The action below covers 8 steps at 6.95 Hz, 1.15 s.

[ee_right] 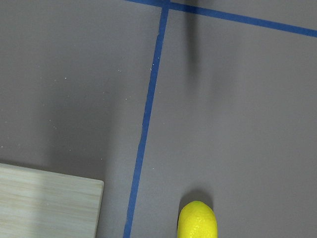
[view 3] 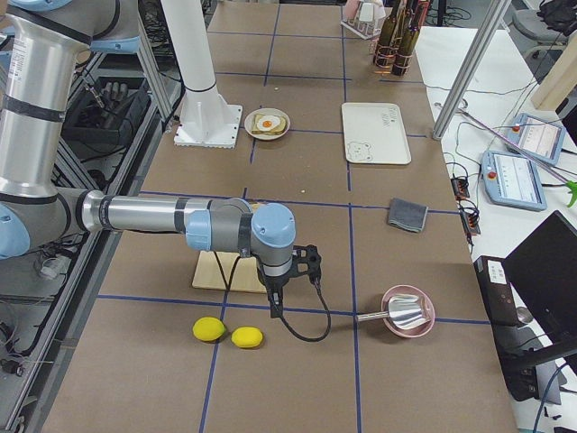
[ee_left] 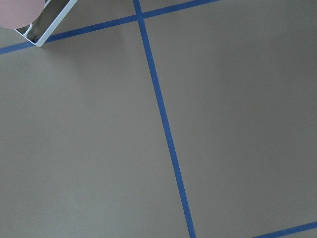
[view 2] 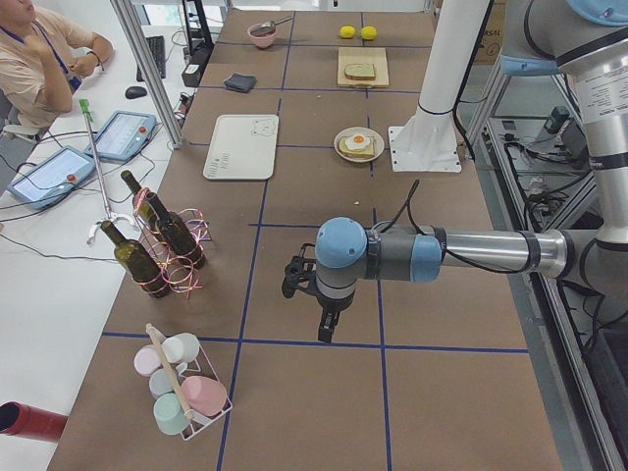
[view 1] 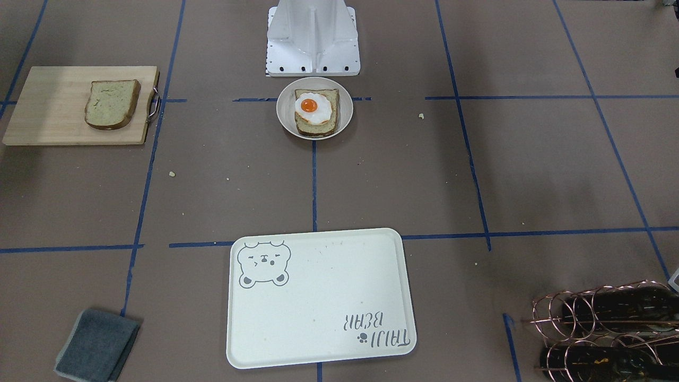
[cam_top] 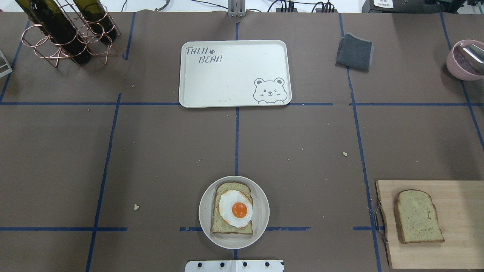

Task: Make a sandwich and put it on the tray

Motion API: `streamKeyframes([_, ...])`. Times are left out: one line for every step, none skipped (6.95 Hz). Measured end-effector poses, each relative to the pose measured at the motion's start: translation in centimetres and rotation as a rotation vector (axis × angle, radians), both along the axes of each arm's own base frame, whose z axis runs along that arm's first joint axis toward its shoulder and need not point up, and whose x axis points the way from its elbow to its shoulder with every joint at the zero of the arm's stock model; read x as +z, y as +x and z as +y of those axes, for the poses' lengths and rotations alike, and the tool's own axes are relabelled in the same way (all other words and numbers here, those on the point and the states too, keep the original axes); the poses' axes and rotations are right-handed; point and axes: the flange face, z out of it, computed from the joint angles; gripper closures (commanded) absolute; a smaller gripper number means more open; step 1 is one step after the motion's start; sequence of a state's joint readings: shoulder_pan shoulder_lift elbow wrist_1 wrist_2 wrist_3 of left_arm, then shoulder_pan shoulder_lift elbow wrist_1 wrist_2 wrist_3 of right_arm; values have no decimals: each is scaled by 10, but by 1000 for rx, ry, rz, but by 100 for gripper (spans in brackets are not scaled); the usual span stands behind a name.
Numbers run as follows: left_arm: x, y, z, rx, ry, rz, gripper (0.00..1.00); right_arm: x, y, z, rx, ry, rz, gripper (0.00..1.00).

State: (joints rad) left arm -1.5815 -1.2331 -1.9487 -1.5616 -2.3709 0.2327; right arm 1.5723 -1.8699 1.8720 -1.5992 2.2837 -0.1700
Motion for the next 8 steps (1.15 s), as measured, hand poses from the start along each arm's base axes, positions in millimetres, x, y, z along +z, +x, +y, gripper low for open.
streamKeyframes([-2, 0, 0, 0, 3, 2, 0, -3, 0, -2, 2, 7, -1, 0])
streamKeyframes([-4, 0, 0, 0, 8, 3, 0, -12, -1, -6, 7, 36, -13, 0])
streamKeyframes([-5, 0, 0, 0, 11, 3, 0, -24, -2, -12, 9, 79, -22, 0])
streamKeyframes([-6, 0, 0, 0, 11, 3, 0, -38, -3, -16, 12, 120, -48, 0])
streamKeyframes([-6, 0, 1, -1, 11, 3, 0, -44, -7, -12, 15, 131, -104, 0])
streamKeyframes([-6, 0, 1, -1, 11, 3, 0, -45, -11, -5, 21, 130, -152, 0])
streamKeyframes([-6, 0, 1, -1, 12, 3, 0, -46, -16, 1, 22, 133, -183, 0])
streamKeyframes([-6, 0, 1, 0, 13, 3, 0, -47, -25, 7, 12, 164, -203, 0])
